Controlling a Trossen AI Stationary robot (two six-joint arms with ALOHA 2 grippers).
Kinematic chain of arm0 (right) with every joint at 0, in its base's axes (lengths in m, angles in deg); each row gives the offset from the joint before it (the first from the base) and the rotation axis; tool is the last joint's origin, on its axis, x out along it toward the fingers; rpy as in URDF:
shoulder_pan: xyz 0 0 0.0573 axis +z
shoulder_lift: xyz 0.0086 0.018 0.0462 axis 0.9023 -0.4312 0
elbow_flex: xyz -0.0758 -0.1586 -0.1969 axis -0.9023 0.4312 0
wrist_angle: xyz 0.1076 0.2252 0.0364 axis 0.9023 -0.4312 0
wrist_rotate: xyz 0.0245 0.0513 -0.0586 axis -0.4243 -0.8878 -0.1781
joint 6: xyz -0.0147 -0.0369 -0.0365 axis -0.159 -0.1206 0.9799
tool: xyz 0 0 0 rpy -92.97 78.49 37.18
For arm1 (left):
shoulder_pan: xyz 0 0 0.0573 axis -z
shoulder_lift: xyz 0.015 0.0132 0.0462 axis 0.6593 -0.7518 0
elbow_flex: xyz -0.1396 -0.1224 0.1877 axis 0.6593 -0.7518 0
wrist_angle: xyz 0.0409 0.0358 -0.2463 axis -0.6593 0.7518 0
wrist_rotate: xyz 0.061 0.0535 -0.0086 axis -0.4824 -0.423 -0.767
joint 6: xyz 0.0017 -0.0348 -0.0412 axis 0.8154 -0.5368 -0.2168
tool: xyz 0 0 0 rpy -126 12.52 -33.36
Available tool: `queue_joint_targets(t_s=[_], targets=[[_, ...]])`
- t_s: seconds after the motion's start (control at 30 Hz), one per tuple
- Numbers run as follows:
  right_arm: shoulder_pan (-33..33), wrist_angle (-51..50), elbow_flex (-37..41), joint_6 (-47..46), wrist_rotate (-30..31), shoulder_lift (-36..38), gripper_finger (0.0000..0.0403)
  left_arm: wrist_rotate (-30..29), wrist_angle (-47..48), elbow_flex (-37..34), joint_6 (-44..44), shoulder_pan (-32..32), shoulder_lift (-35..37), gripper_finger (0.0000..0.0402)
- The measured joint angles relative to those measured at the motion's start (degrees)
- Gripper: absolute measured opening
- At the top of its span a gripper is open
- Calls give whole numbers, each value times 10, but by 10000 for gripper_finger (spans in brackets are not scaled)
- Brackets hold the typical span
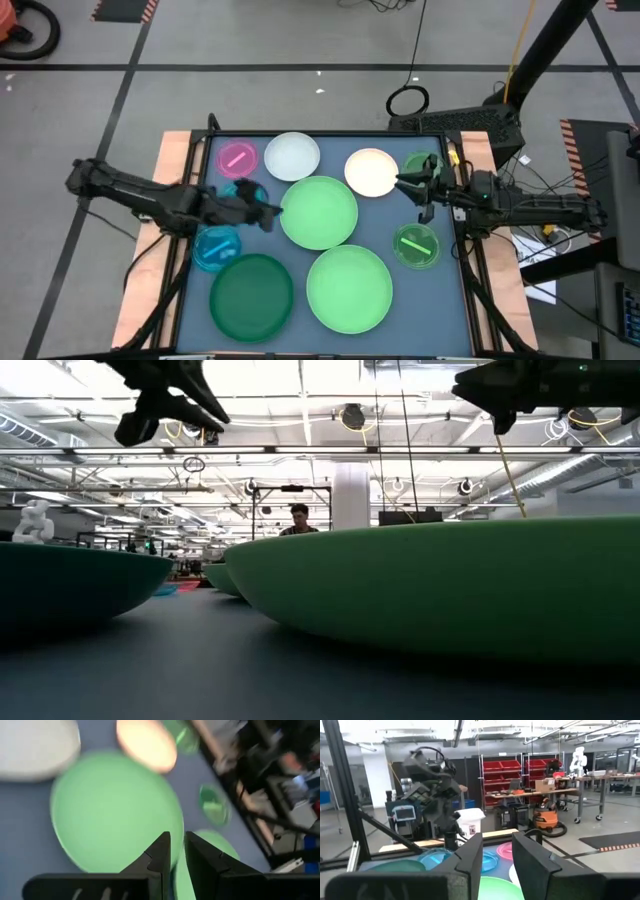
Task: Stack plastic plates
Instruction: Stack the bottom light green plate on top of the top light green plate
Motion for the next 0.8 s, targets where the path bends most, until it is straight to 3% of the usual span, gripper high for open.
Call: queue_joint_targets(t_s=[0.37,0.57,0.8], targets=[[0,2,0,78,0,15,98,52,35,105,-204,84,-221,62],[0,7,0,93,0,18,98,71,48,149,-217,98,-306,62],[0,7,0,93,1,18,98,155,88,227,-195,89,-397,62]])
